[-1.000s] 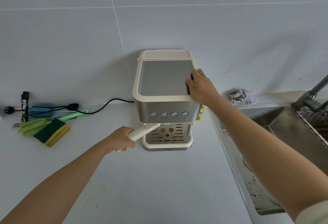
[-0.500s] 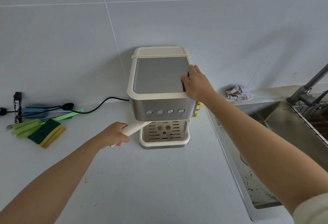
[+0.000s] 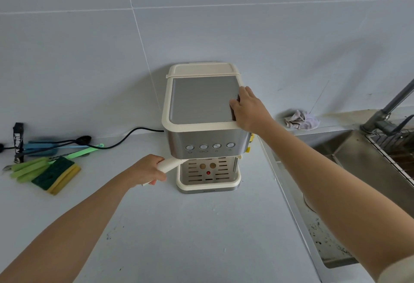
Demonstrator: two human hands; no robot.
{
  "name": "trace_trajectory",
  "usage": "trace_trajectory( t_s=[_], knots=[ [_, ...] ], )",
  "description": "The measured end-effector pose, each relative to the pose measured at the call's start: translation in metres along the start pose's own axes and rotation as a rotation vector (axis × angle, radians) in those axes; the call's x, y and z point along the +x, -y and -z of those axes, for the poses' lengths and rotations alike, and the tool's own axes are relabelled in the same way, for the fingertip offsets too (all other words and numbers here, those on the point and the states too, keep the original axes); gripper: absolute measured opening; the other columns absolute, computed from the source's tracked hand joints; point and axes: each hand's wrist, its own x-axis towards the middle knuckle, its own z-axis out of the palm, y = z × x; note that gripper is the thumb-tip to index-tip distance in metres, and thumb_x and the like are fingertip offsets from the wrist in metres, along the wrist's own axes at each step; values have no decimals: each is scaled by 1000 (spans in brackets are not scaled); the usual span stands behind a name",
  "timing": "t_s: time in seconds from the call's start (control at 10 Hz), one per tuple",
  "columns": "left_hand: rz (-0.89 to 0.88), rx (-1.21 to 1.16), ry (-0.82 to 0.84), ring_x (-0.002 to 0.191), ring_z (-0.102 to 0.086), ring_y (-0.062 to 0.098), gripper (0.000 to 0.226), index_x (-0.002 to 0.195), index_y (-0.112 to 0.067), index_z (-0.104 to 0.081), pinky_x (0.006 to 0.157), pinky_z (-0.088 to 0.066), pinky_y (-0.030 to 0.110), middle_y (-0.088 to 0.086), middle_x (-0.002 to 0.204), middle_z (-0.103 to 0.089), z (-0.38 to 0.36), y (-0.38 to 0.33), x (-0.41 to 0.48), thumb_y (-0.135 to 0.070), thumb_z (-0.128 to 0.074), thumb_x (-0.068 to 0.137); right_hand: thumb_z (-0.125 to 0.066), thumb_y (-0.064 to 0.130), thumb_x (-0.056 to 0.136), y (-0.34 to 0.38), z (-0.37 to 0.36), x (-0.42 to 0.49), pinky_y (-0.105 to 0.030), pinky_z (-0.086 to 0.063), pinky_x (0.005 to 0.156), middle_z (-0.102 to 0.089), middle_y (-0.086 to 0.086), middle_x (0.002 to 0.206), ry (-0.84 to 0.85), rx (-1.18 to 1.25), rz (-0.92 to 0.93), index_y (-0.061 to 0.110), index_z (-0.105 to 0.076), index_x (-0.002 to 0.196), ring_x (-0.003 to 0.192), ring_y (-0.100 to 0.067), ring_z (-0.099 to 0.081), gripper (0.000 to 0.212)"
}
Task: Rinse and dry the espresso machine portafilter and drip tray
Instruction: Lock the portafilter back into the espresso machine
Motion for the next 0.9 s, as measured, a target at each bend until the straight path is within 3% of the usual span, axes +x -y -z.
trace_trajectory(
  t_s=[0.1,0.2,0.4,0.6,0.7,0.9],
  knots=[
    [-7,4,6,46,-46,12,22,68,-18,-51,47,-33,18,2,64,-49,4,1,3,-1,-65,72,-31,7,96,3,3,-4,-33,-32,73,-40,-27,118,3,9,10,7,-41,72,110,-34,-43,25],
    [-10,12,17,47,-47,14,21,68,-17,-52,48,-34,19,3,64,-51,8,3,7,-1,-65,71,-32,17,97,2,1,-1,-29,-31,78,-39,-22,129,-14,-1,7,-5,-39,122,114,-30,-45,34],
    [-33,20,31,47,-46,13,22,69,-18,-53,48,-36,19,2,66,-51,12,6,14,0,-66,70,-31,19,98,3,4,-1,-29,-33,81,-36,-19,135,10,4,3,-2,-32,131,118,-29,-43,40],
    [-39,34,42,45,-47,10,19,71,-17,-55,46,-37,18,1,67,-52,18,8,21,-2,-67,67,-32,18,97,5,4,-2,-28,-31,77,-40,-22,128,5,-6,-8,-4,-37,124,112,-32,-46,35],
    [-31,39,59,48,-48,12,23,78,-15,-58,47,-38,18,1,70,-53,23,7,24,-13,-68,57,-32,18,98,5,4,-3,-29,-32,78,-38,-21,132,14,-13,-3,-4,-36,126,115,-31,-45,37],
    [-30,20,79,49,-49,11,25,79,-17,-59,47,-40,17,1,71,-54,26,7,30,-10,-68,56,-31,18,97,5,5,-3,-26,-30,77,-37,-20,132,15,-30,-1,-3,-34,129,115,-31,-45,38]
  ],
)
